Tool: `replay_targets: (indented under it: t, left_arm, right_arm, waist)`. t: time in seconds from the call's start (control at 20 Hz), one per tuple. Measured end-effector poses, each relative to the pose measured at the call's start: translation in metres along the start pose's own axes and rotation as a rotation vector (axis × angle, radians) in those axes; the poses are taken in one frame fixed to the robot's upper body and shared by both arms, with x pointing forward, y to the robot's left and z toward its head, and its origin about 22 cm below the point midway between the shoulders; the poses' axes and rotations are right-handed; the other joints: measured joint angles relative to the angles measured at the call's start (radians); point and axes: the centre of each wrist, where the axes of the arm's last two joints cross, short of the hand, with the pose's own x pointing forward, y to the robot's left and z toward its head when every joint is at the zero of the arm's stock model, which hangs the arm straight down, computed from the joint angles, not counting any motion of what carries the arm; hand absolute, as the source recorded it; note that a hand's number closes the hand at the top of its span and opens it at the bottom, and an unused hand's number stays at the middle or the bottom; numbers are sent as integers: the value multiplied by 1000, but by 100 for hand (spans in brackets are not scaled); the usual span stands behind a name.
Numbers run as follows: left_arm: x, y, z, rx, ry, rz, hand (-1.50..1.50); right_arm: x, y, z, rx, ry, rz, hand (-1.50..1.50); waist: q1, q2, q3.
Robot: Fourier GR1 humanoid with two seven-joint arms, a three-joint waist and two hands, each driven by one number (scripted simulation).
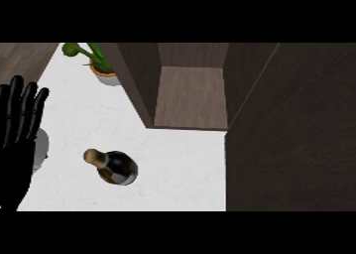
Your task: Pick up the wine, place it into the cabinet and close the cabinet
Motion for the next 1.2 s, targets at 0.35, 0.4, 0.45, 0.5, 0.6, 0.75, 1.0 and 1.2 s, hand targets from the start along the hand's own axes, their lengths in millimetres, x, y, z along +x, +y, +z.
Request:
replay_targets:
  t: [0.35,0.4,0.45,0.5,0.6,0.75,1.0,1.2]
  left_arm:
    - [5,-52,31,65,74,16,-150]
    - [3,-60,35,76,106,67,-150]
    - [1,-69,38,87,133,109,-150]
    - [1,-77,41,98,151,142,-150]
    - [9,-93,48,113,176,198,-150]
    - [22,-120,49,122,194,240,-150]
    - [43,-145,48,134,194,266,-150]
    - [48,-150,46,161,187,226,-150]
  right_arm:
    - [5,14,24,57,57,-67,-150]
    - [6,15,27,89,83,-91,-150]
    - [7,18,30,118,105,-110,-150]
    - [9,18,34,139,122,-126,-150]
    - [16,17,40,172,152,-149,-150]
    - [34,14,42,203,172,-163,-150]
    - [53,16,42,220,185,-169,-150]
    - [64,17,39,223,197,-170,-150]
  waist:
    - [-37,-2,-7]
    - [-42,-1,-8]
    - [-45,-1,-8]
    - [-48,-2,-8]
    - [-48,-2,-8]
    - [-49,-2,-8]
    - [-45,-1,-8]
    - [-45,-1,-8]
